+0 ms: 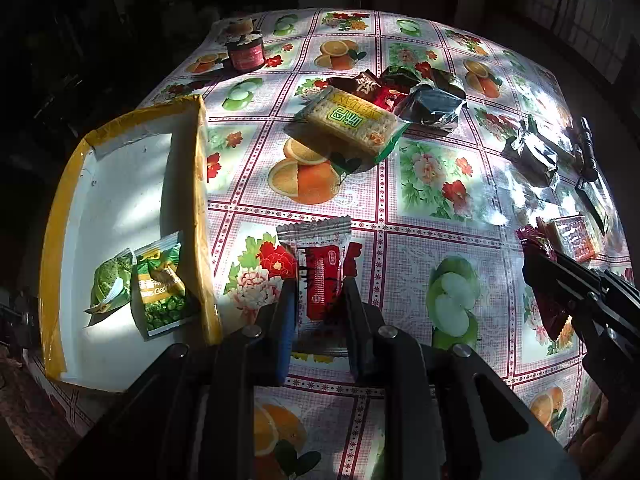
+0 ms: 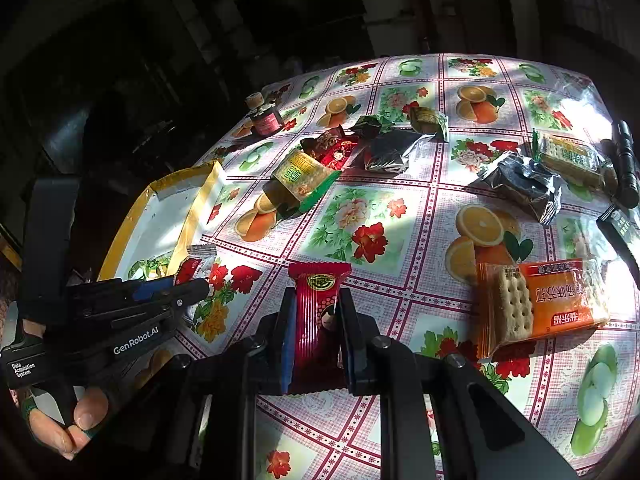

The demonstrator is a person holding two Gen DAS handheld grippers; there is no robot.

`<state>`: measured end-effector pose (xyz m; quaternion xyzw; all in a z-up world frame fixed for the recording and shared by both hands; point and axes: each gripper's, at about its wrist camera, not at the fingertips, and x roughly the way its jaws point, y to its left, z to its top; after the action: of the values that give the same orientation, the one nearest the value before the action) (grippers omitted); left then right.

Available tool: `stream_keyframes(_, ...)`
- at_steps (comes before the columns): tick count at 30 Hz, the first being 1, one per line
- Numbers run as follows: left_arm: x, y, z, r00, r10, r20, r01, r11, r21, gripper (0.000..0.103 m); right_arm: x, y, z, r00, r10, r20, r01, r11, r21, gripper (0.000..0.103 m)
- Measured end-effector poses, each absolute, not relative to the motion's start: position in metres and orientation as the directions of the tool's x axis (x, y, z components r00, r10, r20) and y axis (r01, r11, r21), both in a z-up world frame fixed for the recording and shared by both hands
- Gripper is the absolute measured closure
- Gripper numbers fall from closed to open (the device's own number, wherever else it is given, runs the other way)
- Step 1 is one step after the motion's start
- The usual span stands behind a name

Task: Organize snacks
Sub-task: 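Carry both red snacks into the white tray and open both tools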

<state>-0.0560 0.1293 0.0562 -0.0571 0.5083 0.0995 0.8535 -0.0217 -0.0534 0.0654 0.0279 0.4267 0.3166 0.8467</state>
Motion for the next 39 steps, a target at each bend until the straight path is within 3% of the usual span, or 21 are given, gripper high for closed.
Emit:
stream_keyframes(20, -0.078, 0.18, 0.07, 0.483, 0.09, -0.871, -0.292, 0.954, -0.063, 0.079, -0.029, 0.011, 0.076, 0.353, 0.628, -0.694, -0.626, 0.71, 0.324, 0.085)
stream_keyframes(30, -0.094, 0.251, 0.076, 0.482, 0.135, -0.866, -0.41, 0.908, -0.087, 0.079, -0.022, 0.101, 0.073, 0.211, 0.716, -0.666, -0.717, 0.577, 0.392, 0.085)
stream_keyframes(39, -0.089, 0.313, 0.07, 0.46, 0.166, -0.872, -0.507, 0.856, -0.104, 0.079, -0.002, 0.181, 0.047, 0.14, 0.704, -0.696, -0.741, 0.541, 0.398, 0.085)
